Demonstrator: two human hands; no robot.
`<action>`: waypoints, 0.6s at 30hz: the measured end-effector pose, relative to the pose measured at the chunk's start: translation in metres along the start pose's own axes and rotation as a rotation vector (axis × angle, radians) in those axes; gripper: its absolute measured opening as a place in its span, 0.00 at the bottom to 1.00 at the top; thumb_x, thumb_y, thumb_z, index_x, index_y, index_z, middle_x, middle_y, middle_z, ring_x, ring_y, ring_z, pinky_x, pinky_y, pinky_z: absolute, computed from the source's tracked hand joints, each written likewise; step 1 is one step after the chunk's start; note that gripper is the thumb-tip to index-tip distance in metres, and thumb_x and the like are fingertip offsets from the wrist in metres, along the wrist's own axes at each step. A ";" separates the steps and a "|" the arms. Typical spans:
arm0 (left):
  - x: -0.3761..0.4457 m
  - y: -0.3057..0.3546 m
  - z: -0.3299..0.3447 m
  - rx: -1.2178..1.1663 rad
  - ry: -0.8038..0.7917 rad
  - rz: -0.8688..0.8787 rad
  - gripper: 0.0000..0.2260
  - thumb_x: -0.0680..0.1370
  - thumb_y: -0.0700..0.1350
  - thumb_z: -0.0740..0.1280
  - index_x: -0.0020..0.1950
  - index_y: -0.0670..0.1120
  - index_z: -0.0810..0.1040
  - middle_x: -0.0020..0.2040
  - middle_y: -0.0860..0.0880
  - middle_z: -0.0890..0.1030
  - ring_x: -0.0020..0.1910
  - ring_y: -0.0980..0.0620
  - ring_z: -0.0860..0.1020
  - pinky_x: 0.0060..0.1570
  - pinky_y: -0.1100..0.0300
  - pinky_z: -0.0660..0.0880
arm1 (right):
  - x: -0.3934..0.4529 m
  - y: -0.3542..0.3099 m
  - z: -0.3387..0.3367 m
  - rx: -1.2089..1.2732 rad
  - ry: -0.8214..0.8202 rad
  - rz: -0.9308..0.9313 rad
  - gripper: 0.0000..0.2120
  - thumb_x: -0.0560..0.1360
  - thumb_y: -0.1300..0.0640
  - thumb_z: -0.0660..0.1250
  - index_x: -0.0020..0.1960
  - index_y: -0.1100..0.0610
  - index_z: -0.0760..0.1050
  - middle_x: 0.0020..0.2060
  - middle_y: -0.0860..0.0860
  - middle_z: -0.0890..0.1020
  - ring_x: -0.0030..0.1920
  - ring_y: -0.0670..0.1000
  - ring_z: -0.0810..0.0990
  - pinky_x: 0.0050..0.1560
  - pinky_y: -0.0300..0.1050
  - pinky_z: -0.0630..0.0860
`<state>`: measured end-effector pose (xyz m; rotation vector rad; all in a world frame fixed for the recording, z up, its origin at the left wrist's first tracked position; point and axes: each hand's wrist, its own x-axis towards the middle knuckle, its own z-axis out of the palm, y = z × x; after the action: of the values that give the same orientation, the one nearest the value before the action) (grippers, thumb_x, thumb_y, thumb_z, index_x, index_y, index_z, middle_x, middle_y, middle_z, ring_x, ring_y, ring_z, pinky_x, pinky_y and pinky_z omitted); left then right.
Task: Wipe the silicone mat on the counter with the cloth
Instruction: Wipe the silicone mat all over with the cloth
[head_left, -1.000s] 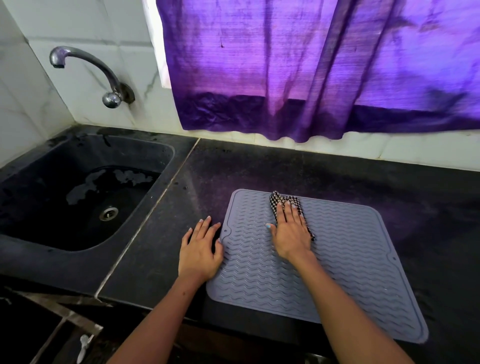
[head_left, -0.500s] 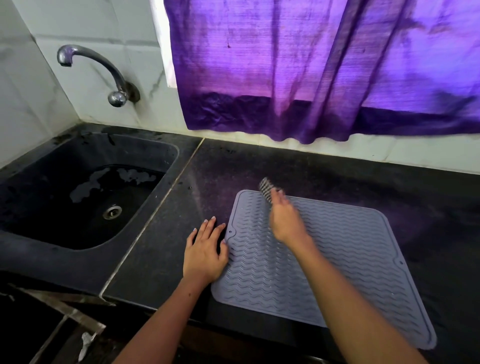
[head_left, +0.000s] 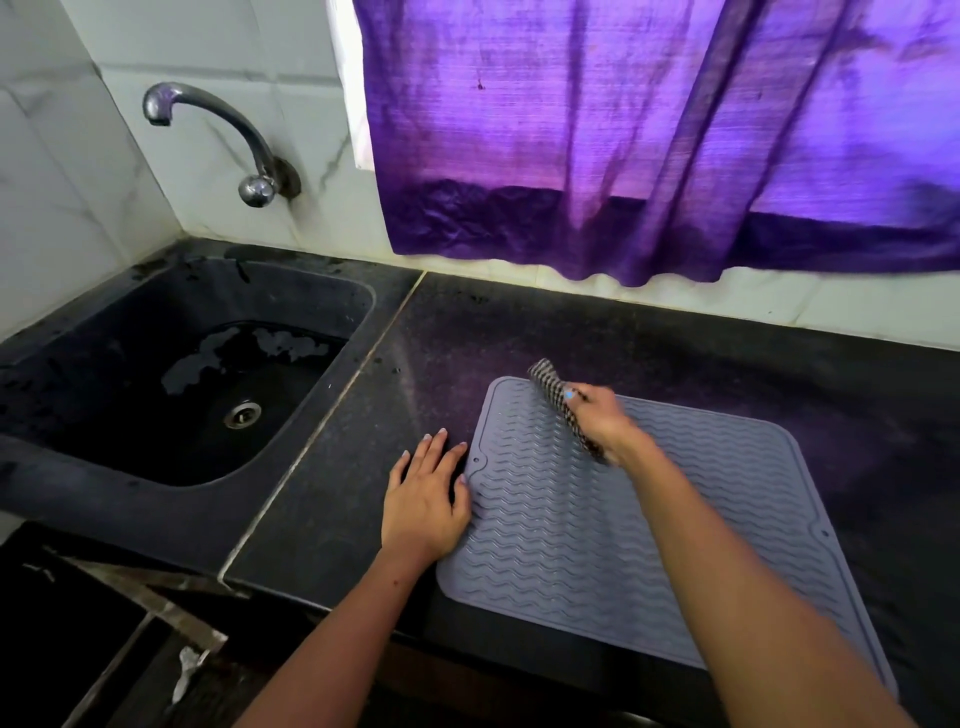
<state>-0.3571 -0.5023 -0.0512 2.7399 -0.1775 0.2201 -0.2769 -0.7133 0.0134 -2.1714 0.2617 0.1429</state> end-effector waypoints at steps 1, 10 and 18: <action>0.000 0.000 0.000 0.001 -0.004 0.003 0.31 0.73 0.58 0.40 0.72 0.52 0.65 0.76 0.50 0.60 0.75 0.53 0.54 0.72 0.55 0.47 | 0.005 -0.005 -0.003 0.062 0.039 0.024 0.17 0.79 0.56 0.57 0.67 0.56 0.71 0.60 0.58 0.78 0.63 0.60 0.74 0.62 0.51 0.70; 0.002 -0.002 0.002 0.031 -0.043 -0.001 0.32 0.72 0.58 0.37 0.74 0.53 0.61 0.77 0.51 0.55 0.76 0.54 0.50 0.73 0.54 0.43 | -0.036 0.011 0.078 -0.621 0.084 -0.318 0.28 0.80 0.52 0.52 0.76 0.60 0.48 0.76 0.56 0.53 0.76 0.54 0.50 0.76 0.49 0.45; 0.001 0.000 0.001 0.045 -0.049 -0.008 0.32 0.72 0.58 0.37 0.74 0.54 0.60 0.77 0.52 0.54 0.76 0.55 0.49 0.73 0.54 0.42 | -0.018 0.005 0.055 -0.500 -0.022 -0.300 0.27 0.77 0.65 0.58 0.74 0.53 0.58 0.74 0.51 0.62 0.72 0.52 0.63 0.72 0.44 0.58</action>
<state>-0.3555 -0.5024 -0.0519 2.7916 -0.1769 0.1566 -0.2959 -0.6694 -0.0188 -2.6721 -0.1309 0.0647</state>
